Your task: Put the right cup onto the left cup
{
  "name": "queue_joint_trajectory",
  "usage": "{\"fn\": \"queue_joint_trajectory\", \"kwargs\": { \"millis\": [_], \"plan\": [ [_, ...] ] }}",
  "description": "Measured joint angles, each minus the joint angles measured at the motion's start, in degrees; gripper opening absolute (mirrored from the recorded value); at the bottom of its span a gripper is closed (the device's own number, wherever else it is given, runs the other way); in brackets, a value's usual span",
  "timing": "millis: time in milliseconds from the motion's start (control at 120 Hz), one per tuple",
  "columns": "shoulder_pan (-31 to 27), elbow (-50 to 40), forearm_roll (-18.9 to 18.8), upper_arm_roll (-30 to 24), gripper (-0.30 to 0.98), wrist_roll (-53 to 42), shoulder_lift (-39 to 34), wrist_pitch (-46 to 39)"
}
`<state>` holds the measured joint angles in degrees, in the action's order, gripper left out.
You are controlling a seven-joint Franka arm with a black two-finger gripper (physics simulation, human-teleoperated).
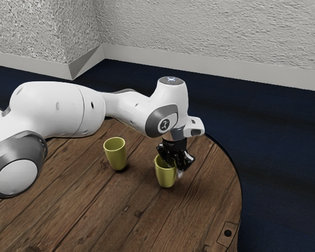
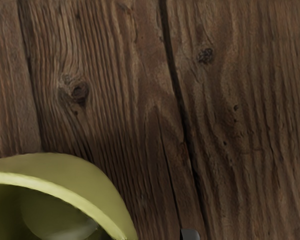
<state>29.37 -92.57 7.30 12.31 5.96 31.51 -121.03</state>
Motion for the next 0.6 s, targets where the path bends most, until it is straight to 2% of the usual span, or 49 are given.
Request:
{"fn": "queue_joint_trajectory", "kwargs": {
  "millis": [200,417,600],
  "plan": [
    [-0.01,-0.08,-0.29,0.08,-0.05,0.44,0.00,-0.23],
    [0.31,0.15,-1.67,1.75,-0.08,0.78,-2.40,-0.06],
    [0.89,1.55,-4.81,3.22,-0.09,1.04,-7.07,1.42]
  ]
}}
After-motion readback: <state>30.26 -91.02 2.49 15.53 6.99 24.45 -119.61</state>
